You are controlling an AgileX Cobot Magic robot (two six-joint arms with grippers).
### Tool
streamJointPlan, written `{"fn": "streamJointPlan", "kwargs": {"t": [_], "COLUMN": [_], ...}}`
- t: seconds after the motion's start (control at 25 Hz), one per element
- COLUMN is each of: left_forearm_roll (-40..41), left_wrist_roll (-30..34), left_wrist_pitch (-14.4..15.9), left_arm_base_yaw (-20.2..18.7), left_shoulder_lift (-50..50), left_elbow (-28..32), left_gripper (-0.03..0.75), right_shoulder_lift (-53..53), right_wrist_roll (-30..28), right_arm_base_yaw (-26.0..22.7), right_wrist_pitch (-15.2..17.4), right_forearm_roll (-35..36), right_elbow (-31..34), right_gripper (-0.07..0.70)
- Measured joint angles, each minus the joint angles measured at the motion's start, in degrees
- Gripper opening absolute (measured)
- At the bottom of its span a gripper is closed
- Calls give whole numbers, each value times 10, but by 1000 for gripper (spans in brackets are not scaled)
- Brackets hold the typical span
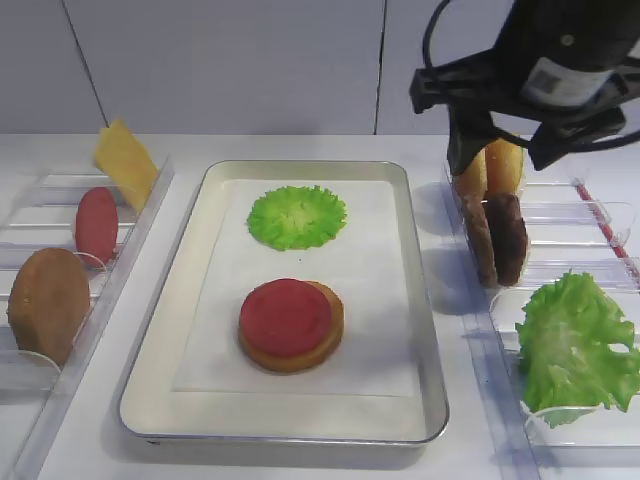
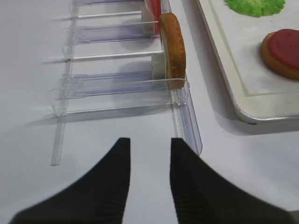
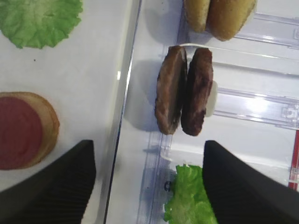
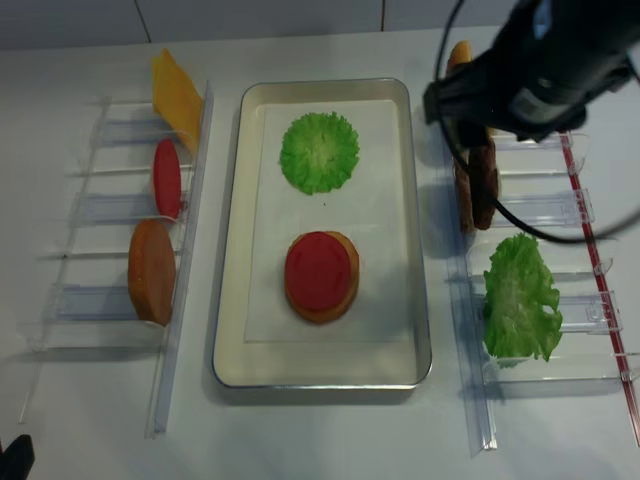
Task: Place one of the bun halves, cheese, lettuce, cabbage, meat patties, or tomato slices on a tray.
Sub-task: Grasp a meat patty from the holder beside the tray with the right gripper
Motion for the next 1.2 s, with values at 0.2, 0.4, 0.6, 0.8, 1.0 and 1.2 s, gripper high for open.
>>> {"fn": "streamJointPlan", "kwargs": {"t": [0.2, 0.4, 0.6, 0.8, 1.0, 1.2], "left_forearm_roll": [0, 0, 0, 0, 0, 0], "left_wrist_roll": [0, 0, 0, 0, 0, 0], "left_wrist_pitch": [0, 0, -1, -1, -1, -1], "left_arm_base_yaw": [0, 0, 0, 0, 0, 0], "left_shoulder_lift": [0, 0, 0, 0, 0, 0], "left_elbow": [0, 0, 0, 0, 0, 0], "left_gripper": [196, 196, 196, 196, 197, 197], "right_shoulder_lift": [69, 112, 134, 143, 161, 176], "right_wrist_roll": [14, 20, 29, 31, 41, 46], "right_arm_base_yaw": [0, 0, 0, 0, 0, 0], "right_wrist_pitch": [0, -13, -20, -23, -23, -17], "right_forearm_roll": [-7, -12, -21, -23, -24, -24], "right_elbow": [-39, -43, -43, -43, -43, -44], "right_gripper": [495, 495, 495, 495, 495, 495]}}
